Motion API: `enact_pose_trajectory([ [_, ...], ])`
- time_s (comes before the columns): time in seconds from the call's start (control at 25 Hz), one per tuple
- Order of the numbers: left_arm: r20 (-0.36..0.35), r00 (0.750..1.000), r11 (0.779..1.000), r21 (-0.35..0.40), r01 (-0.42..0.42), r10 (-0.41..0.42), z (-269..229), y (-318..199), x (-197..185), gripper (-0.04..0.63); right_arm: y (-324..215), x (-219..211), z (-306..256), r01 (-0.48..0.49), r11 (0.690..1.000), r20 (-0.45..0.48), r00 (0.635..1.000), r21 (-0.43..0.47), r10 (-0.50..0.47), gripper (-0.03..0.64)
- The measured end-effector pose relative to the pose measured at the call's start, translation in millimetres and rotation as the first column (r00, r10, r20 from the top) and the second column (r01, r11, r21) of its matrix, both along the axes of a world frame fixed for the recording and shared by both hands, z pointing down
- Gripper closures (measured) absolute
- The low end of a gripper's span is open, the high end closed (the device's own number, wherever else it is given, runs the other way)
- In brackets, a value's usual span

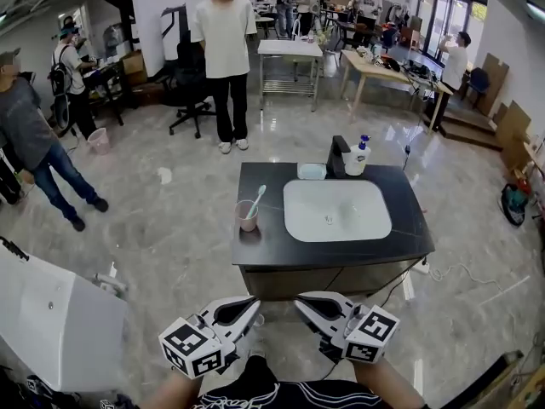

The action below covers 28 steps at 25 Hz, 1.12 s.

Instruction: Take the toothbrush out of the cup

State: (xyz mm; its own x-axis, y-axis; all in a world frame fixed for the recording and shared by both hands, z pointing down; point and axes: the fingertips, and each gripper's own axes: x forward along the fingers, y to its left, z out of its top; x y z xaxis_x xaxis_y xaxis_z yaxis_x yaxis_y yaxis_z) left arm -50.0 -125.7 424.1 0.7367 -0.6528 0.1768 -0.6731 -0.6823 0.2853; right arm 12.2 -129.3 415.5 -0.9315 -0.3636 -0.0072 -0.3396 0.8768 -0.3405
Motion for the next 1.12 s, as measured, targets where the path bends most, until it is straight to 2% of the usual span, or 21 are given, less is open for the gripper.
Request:
enact_pose_trajectory([
  [0.44,0.007,0.999,0.999,-0.028,-0.044,0.044,4,-112,-52,0.591,-101,-54,6,-0.049,0.998,0.0,0.999,-0.04,0.049,0.611],
  [0.72,0.013,0.998,0.997,-0.059,-0.058,0.059,18,-148,-66,0.59,-141,-70,22,-0.08,0.993,-0.017,0.997,-0.082,0.079,0.609],
  [0.92,0.014,0.998,0.996,-0.075,-0.056,0.057,28,-167,-78,0.591,-166,-80,41,-0.112,0.989,-0.062,0.992,-0.101,0.106,0.603],
  [1.12,0.018,0.998,0.995,-0.089,-0.054,0.055,35,-183,-87,0.589,-196,-88,56,-0.14,0.983,-0.086,0.988,-0.118,0.13,0.554],
])
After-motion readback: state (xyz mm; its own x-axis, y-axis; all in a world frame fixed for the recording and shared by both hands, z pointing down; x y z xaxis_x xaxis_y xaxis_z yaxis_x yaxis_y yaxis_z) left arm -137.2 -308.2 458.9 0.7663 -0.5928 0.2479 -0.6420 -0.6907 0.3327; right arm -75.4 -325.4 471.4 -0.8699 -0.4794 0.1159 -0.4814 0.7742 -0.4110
